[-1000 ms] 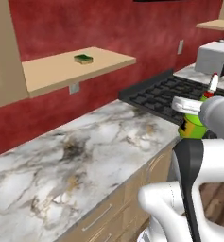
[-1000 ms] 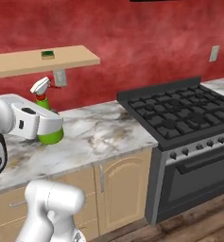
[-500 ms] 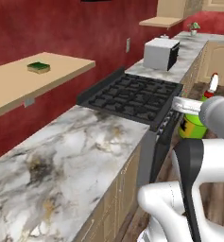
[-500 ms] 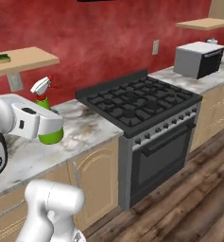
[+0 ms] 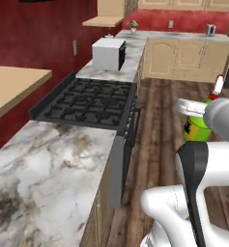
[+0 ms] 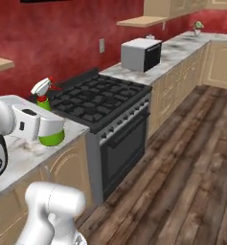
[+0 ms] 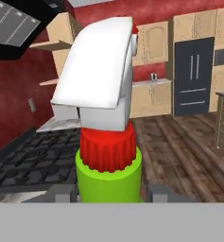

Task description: Locate and retrieve the spray and sponge from the cabinet. Place them next to the sink.

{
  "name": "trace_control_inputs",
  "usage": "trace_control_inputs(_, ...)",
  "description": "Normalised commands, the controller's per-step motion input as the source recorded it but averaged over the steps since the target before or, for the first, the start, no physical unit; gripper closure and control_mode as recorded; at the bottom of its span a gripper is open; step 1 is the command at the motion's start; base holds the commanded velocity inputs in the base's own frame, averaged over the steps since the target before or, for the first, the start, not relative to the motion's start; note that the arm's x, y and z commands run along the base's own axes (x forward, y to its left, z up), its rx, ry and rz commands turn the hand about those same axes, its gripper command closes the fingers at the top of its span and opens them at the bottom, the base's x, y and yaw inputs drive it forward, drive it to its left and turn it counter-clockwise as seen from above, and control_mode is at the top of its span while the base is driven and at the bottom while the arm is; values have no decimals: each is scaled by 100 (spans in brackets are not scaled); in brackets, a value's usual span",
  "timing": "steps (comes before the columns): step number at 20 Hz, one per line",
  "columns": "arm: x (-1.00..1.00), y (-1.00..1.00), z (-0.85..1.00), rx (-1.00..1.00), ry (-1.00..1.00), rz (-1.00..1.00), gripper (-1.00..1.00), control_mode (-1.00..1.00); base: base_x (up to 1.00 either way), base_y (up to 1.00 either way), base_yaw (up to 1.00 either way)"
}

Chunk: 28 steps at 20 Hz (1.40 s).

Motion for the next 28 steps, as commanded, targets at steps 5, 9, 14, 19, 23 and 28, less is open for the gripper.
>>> trace_control_inputs(5, 0, 0, 0, 0, 0, 0, 100, 100, 0, 0, -50)
trace_control_inputs(9, 0, 0, 0, 0, 0, 0, 100, 100, 0, 0, -50)
trace_control_inputs(14, 0, 0, 0, 0, 0, 0, 100, 100, 0, 0, -50)
trace_control_inputs(19, 0, 0, 0, 0, 0, 0, 100, 100, 0, 0, -50)
trace_control_inputs(23, 0, 0, 0, 0, 0, 0, 100, 100, 0, 0, -50)
trace_control_inputs(28, 0, 0, 0, 0, 0, 0, 100, 100, 3, 0, -49)
